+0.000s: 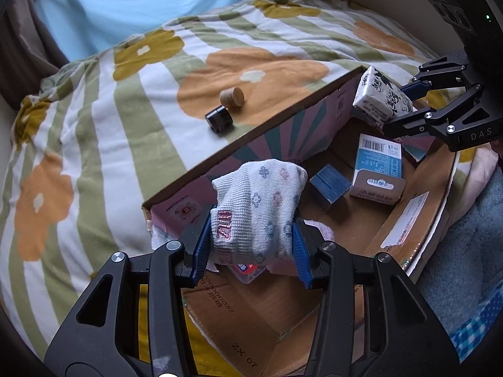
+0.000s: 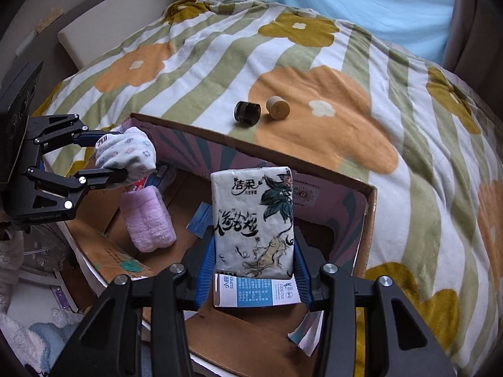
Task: Organize objects
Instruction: 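Carry the sock and tissue pack into the cardboard box and release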
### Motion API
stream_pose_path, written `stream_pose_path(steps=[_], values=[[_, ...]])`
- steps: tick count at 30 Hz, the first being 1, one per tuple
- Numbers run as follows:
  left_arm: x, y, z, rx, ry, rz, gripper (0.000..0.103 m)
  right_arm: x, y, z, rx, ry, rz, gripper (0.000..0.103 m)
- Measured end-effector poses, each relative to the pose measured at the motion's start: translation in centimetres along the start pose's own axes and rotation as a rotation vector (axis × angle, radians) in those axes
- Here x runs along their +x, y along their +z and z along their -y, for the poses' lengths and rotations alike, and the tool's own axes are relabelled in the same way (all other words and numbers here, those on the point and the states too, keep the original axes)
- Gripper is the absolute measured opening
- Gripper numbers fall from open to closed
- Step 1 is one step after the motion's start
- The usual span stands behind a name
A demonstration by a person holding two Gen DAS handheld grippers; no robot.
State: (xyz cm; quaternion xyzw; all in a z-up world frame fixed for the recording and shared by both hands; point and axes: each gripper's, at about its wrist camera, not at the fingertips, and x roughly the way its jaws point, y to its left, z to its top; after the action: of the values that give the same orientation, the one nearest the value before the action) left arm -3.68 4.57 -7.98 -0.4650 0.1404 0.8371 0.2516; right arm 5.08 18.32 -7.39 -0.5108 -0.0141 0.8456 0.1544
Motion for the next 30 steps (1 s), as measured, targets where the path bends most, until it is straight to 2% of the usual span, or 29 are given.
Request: stream_pose_path(steps=[7,8,15,16,17,18,19,20,21,22,23,30], values=[[0.5,0.2,0.6,0.02,-0.02,-0.018,0.041,0.6,-0.3,-0.2,-0.015,0.014,-0.023,0.041],[0.3,0.4,0.6,0.024,-0.022,-0.016,0.041,0.5,-0.3,-0.3,-0.075,0.048,0.006,0.041],[-0.3,0.9,1.6,0.072,-0.045,-0.018,0.042,0.6,-0.4,-0.6,-0.084,0.029,-0.018,0.041],[-0.4,0.9,1.8,0.078,-0.044,-0.017,0.046,0.6,-0.4,-0.7,-0.086,0.025,-0.015,0.042],[-0.4,0.9,2.0,0.081,-0.052,-0.021,0.056,0.6,-0.5,-0.8,-0.085,0.023,-0.013,0.043],[-0.4,0.9,2.0,0.081,-0.066,-0.025,0.066,0.7,-0.5,-0.7,-0.082,0.026,-0.02,0.045],[-0.5,0.9,1.9,0.079,-0.077,-0.025,0.096,0.8,-0.5,-0.6,-0.071,0.03,-0.031,0.056],[-0.6,1.0,1.8,0.076,-0.081,-0.014,0.103,0.7,-0.5,-0.6,-0.217,0.102,0.02,0.065],[-0.8,1.0,1.7,0.075,-0.083,-0.005,0.103,0.6,-0.5,-0.5,-0.212,0.095,0.036,0.084],[-0.8,1.1,1.6,0.073,-0.083,-0.001,0.103,0.5,-0.6,-0.6,-0.218,0.082,0.053,0.095],[-0.8,1.2,1.5,0.07,-0.082,0.0,0.103,0.4,-0.6,-0.6,-0.228,0.072,0.063,0.1],[-0.8,1.2,1.1,0.044,-0.105,0.016,0.103,0.1,-0.7,-0.9,-0.244,0.073,0.086,0.103]])
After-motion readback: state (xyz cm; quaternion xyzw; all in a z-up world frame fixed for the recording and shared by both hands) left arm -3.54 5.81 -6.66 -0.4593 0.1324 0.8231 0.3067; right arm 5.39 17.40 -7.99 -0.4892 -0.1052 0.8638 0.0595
